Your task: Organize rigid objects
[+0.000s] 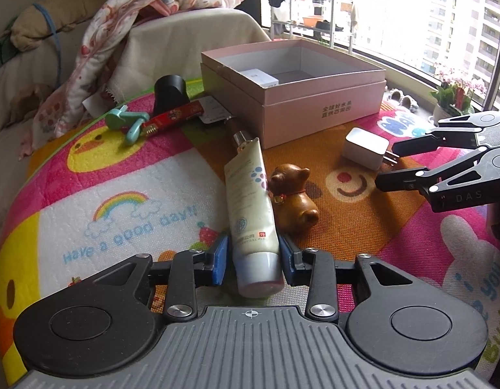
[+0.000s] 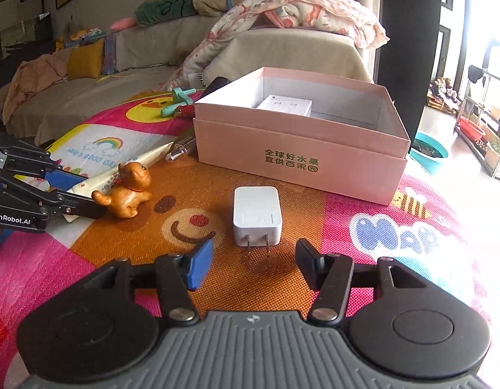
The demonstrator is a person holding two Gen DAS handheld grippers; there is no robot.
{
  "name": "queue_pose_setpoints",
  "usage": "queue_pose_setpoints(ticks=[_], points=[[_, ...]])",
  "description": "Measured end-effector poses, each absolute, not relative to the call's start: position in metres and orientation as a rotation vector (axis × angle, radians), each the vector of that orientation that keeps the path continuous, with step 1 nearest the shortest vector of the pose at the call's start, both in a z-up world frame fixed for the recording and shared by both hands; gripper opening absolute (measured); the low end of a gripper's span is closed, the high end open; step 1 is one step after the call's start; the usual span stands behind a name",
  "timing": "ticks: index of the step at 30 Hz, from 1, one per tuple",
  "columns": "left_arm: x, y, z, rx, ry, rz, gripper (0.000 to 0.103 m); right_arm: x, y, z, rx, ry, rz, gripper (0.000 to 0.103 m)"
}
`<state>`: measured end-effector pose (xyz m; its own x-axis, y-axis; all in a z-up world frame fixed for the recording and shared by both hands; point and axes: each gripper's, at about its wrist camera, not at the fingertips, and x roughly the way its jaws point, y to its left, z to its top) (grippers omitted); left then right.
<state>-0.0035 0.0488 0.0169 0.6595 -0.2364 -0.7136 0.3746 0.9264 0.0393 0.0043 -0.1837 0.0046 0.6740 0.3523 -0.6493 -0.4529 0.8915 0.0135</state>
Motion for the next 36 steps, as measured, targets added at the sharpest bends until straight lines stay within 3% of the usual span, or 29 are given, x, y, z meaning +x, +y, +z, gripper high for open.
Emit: queue_pose_setpoints(ticks=[2,6,13,18,30,32,36], points=[[0.0,0.052,0.017,0.174,0.784,-0.318,0.048,0.005,-0.184,0.004,-0.151,0.697,0.455,0.06],[0.001,0.054,0.018,0.156,0.783,-0.319,0.044,0.005,-0.186,0.004,-0.138,0.698,0.452,0.062],[0.013,0.049,0.015,0.121,0.768,-0.314,0.046,0.012,-0.179,0.009,-0.131,0.702,0.422,0.063],[0.015,0.055,0.014,0.146,0.743,-0.3,0.032,-0.004,-0.162,0.034,-0.111,0.608,0.579,0.063],[-0.008,0.079,0.014,0.141,0.733,-0.253,0.034,0.017,-0.084,0.012,-0.268,0.695,0.698,0.063],[-0.009,0.078,0.011,0.144,0.704,-0.254,0.035,0.024,-0.084,0.011,-0.234,0.708,0.692,0.057],[-0.001,0.072,0.011,0.131,0.704,-0.25,0.035,0.021,-0.088,0.013,-0.236,0.719,0.698,0.034]])
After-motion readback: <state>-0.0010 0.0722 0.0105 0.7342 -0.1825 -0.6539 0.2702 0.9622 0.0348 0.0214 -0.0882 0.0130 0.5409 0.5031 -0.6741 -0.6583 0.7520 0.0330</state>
